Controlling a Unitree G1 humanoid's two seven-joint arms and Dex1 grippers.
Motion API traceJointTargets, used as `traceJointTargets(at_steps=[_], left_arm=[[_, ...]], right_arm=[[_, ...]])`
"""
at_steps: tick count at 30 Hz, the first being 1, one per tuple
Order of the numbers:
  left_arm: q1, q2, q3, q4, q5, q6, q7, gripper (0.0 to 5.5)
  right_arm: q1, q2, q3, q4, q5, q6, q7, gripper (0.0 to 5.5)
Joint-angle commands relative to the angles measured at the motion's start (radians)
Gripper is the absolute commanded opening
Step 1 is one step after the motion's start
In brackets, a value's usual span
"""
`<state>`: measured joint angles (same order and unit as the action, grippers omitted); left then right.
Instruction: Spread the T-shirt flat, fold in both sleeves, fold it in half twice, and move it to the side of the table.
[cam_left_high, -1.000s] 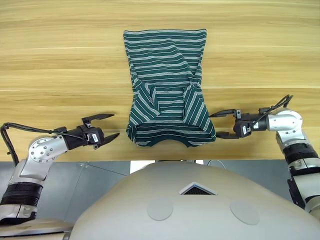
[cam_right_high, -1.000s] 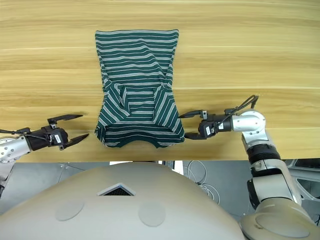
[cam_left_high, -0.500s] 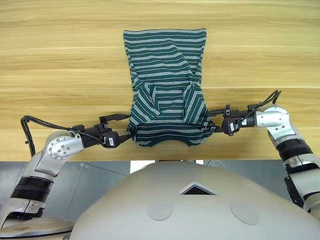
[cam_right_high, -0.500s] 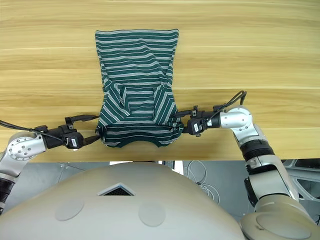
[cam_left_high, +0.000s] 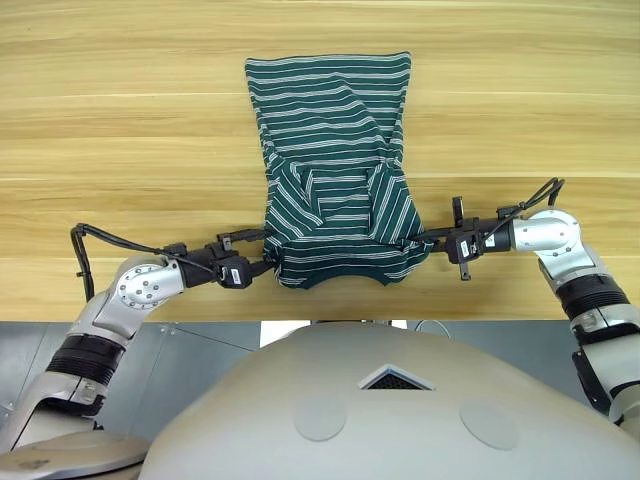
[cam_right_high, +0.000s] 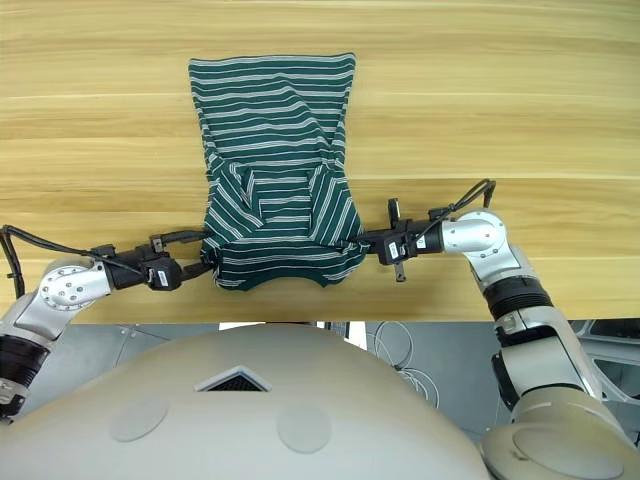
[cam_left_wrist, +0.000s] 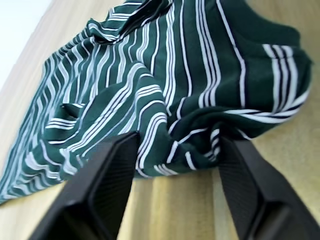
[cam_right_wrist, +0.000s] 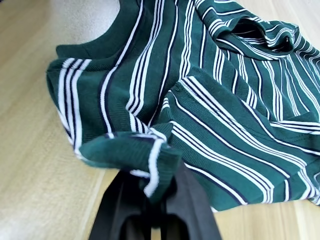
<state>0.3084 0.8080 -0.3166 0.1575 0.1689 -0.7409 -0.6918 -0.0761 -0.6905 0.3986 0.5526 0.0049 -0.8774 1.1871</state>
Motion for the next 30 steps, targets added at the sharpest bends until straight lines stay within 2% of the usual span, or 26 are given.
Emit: traceJointTargets(at_steps=[1, 12, 17, 20, 24, 27, 30], left_arm=[[0.028, 0.012, -0.057, 0.073, 0.029, 0.038, -0.065, 1.79], [0.008, 0.019, -0.109, 0.148, -0.066, 0.041, -0.141, 0.05], [0.053, 0.088, -0.076, -0.009, -0.268, 0.072, -0.237, 0.0], [0.121, 0.152, 0.017, -0.192, -0.396, 0.081, -0.239, 0.0], [0.264, 0.21, 0.176, -0.445, -0.512, 0.098, -0.204, 0.0], [0.329, 0.202, 0.215, -0.516, -0.513, 0.124, -0.204, 0.0], [0.308, 0.171, 0.206, -0.486, -0.493, 0.151, -0.217, 0.0]], right_arm=[[-0.01, -0.008, 0.005, 0.014, -0.013, 0.024, 0.001, 0.0], [-0.012, 0.0, 0.009, 0.012, 0.022, 0.026, 0.023, 0.0], [-0.004, -0.03, 0.007, -0.041, 0.157, 0.104, 0.151, 0.0], [0.036, -0.104, -0.043, -0.197, 0.38, 0.259, 0.309, 0.0], [0.104, -0.209, -0.113, -0.384, 0.502, 0.393, 0.39, 0.0], [0.148, -0.24, -0.159, -0.496, 0.562, 0.47, 0.406, 0.0], [0.152, -0.234, -0.173, -0.521, 0.538, 0.497, 0.408, 0.0]])
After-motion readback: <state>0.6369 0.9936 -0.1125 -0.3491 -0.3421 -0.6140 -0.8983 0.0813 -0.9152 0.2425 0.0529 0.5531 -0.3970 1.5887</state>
